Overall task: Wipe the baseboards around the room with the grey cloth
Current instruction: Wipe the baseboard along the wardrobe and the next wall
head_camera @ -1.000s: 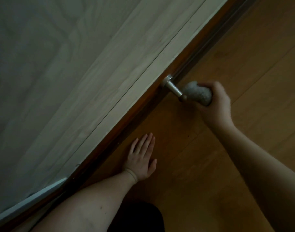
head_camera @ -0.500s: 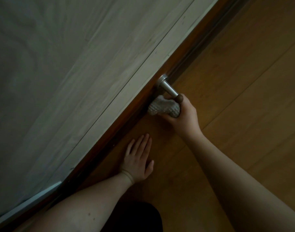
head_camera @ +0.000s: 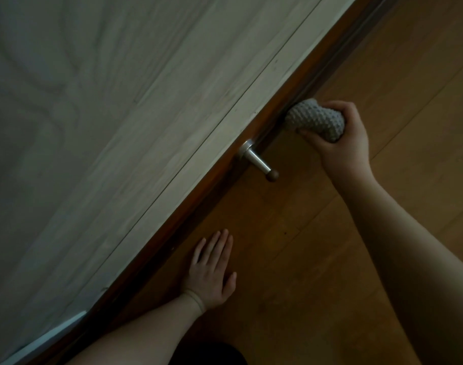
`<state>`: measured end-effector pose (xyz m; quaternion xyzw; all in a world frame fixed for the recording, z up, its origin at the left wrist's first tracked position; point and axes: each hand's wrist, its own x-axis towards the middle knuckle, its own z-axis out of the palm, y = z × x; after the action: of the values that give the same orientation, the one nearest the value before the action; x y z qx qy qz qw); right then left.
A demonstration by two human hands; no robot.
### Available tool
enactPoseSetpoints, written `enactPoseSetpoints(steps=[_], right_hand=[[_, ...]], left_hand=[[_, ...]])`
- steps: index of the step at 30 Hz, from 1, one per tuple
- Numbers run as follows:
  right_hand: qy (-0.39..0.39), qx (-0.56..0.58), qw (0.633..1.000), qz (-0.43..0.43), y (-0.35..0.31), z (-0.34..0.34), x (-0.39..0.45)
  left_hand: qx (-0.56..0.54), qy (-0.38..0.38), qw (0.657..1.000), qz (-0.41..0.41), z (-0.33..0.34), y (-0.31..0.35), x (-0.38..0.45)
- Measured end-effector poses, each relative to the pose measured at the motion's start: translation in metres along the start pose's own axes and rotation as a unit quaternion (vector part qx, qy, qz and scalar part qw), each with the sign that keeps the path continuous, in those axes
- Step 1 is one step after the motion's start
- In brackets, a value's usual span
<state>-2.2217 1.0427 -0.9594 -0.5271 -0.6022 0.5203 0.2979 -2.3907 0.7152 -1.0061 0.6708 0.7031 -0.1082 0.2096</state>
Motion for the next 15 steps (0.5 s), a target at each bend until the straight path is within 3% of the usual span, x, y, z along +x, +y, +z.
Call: enactPoseSetpoints(steps=[8, 15], right_hand=[[-0.120, 0.025, 0.992, -0.032, -0.005, 0.006, -0.028], [-0.095, -0.017, 0.993, -0.062, -0.022, 0.026, -0.020]], left_hand=[[-0.011, -0.012, 1.000, -0.001, -0.002, 0.002, 0.003], [-0.038, -0.009, 0.999, -0.007, -0.003, -0.004, 0.000]])
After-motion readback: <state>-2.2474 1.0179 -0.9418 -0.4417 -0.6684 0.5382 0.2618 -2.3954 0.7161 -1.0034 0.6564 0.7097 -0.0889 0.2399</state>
